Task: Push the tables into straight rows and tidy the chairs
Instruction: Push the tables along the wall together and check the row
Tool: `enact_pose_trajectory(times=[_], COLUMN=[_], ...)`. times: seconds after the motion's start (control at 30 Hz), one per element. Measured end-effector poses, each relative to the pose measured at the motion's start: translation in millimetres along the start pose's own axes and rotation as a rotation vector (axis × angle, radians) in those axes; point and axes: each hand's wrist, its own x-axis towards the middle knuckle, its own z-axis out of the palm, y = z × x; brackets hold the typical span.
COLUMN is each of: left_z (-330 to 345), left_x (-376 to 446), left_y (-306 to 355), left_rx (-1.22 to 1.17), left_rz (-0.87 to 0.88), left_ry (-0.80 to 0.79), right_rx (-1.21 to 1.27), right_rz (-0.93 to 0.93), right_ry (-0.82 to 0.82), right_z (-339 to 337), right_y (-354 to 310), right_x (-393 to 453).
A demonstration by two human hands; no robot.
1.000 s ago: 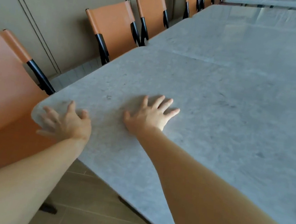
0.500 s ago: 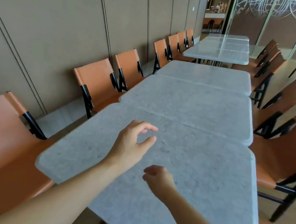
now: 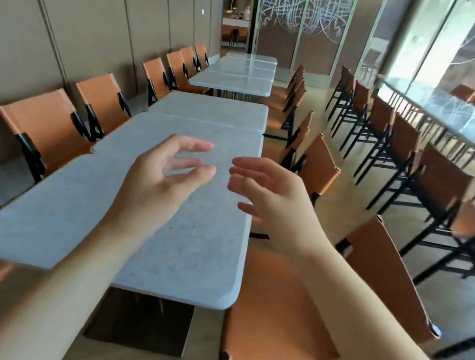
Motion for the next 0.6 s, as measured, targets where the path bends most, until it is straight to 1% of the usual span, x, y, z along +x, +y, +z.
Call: enact_pose_trajectory(times=[0.13,0.23,0.4,0.6], left_z=[45,78,147,265], left_x=[-43,-61,-67,-62], left_y=[42,76,136,191], left_rx=[-0.034,-0.033,-0.056,-0.136], left_rz=[0.024,0.035,0.069,0.092], left_ry=[-0.121,-0.193,-0.239,-0.245], right_rx=[-0.081,-0.112,-0.171,-0.231], right_rz=[-0.030,-0.026,-0.015,-0.036], right_ry=[0.034,0.060,0.100,0.153], right_z=[-49,-91,-174,-305], right_y=[-20,-31,-51,-57], right_x=[-66,-103,-138,-160])
